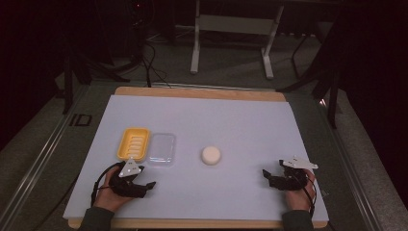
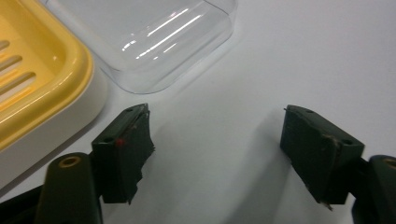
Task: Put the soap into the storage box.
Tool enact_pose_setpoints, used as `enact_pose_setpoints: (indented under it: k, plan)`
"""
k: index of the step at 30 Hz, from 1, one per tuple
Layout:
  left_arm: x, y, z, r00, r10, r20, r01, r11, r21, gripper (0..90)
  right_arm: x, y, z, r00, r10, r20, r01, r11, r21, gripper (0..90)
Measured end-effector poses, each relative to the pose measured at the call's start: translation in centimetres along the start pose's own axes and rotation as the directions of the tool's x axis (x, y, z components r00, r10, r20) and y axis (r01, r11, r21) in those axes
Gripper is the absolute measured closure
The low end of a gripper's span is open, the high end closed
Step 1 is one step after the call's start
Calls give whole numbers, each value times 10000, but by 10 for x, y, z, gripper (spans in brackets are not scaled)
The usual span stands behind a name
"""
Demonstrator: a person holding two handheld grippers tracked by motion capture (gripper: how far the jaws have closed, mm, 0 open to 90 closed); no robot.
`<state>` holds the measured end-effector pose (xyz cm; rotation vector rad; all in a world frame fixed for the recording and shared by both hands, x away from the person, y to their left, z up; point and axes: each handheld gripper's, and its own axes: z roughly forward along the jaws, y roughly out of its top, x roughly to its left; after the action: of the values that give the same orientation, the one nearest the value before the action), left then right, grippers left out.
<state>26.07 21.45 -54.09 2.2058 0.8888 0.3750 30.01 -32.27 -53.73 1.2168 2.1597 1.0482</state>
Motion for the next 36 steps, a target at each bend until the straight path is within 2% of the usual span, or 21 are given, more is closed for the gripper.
enact_pose_setpoints:
  k: [8,12,17,19,28,32,34,36]
  plan:
    - [-7,3,-1,9993,375,-4,-375,9991,200,292,6,-1,-2,9981,-424,436,432,9989,-173,170]
    - [-6,6,-4,9989,463,-10,-462,9984,336,294,7,-2,-3,9975,-509,481,525,9981,-335,170]
    - [-6,10,-8,9972,716,219,-724,9968,348,299,7,-2,-3,9972,-563,491,581,9977,-349,170]
    - [-7,15,-10,9949,928,403,-944,9947,401,300,8,-2,-3,9967,-625,523,644,9973,-341,170]
    - [-12,34,-8,9881,1370,693,-1387,9901,198,301,9,-2,-4,9962,-664,562,687,9968,-402,171]
    - [-15,44,-2,9825,1641,876,-1672,9855,290,301,9,-2,-4,9963,-659,555,682,9968,-408,171]
    - [-16,47,-1,9818,1686,877,-1718,9847,304,301,9,-2,-4,9964,-647,550,670,9969,-413,171]
    - [-18,54,2,9779,1862,946,-1912,9805,464,302,8,-3,-4,9966,-629,534,653,9968,-457,171]
